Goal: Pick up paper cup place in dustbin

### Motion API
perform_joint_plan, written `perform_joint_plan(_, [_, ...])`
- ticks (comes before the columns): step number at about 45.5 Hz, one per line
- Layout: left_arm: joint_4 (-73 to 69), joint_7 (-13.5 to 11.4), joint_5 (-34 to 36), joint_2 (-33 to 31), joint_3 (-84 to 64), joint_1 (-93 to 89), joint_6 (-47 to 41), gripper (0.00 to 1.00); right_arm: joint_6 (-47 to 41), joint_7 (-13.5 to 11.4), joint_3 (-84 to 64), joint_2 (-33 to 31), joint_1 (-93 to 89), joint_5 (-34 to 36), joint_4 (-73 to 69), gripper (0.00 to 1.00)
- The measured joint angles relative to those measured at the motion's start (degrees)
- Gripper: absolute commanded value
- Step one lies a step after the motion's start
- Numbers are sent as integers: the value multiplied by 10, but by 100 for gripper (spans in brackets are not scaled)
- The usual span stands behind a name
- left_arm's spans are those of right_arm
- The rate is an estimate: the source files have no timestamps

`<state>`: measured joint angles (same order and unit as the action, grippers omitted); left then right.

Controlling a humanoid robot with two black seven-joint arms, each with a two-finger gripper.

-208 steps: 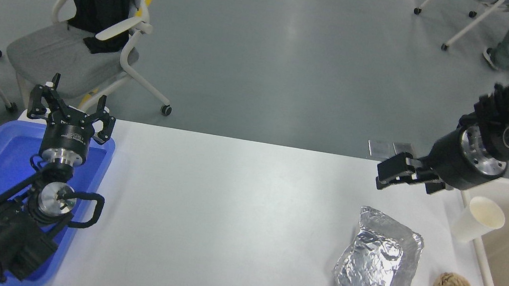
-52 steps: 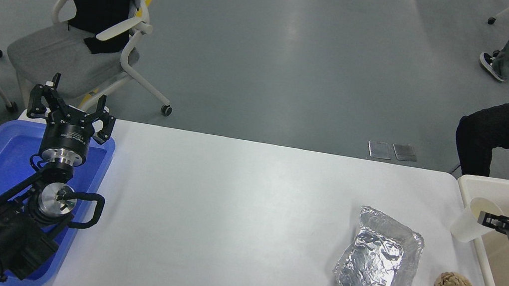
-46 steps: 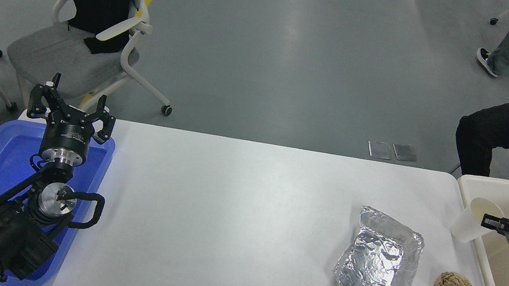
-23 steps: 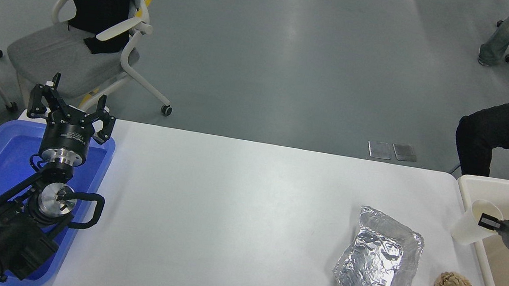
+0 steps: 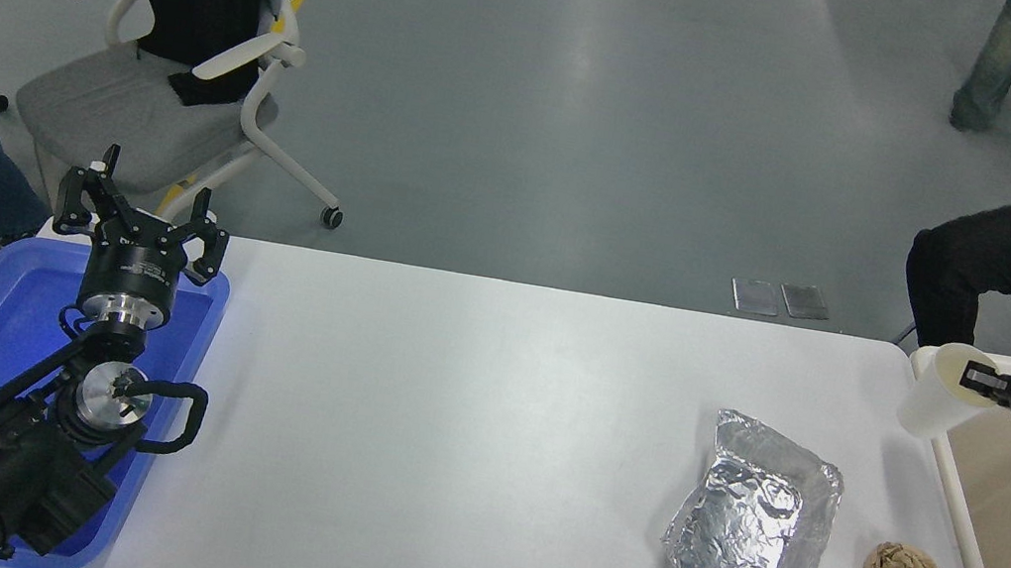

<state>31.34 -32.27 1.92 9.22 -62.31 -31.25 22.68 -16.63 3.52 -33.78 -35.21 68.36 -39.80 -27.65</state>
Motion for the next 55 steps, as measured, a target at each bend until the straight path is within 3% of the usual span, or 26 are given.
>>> perform_joint_plan(11, [0, 0, 0, 0, 0, 0, 0, 99, -48, 0, -117, -73, 203, -5, -138, 0])
perform_joint_plan(29, [0, 0, 0, 0, 0, 0, 0, 99, -118, 0, -300, -91, 475, -6, -255, 0])
perform_joint_plan(55, [0, 0, 0, 0, 0, 1, 0, 99, -119, 2, -354, -131, 459, -9, -209, 0])
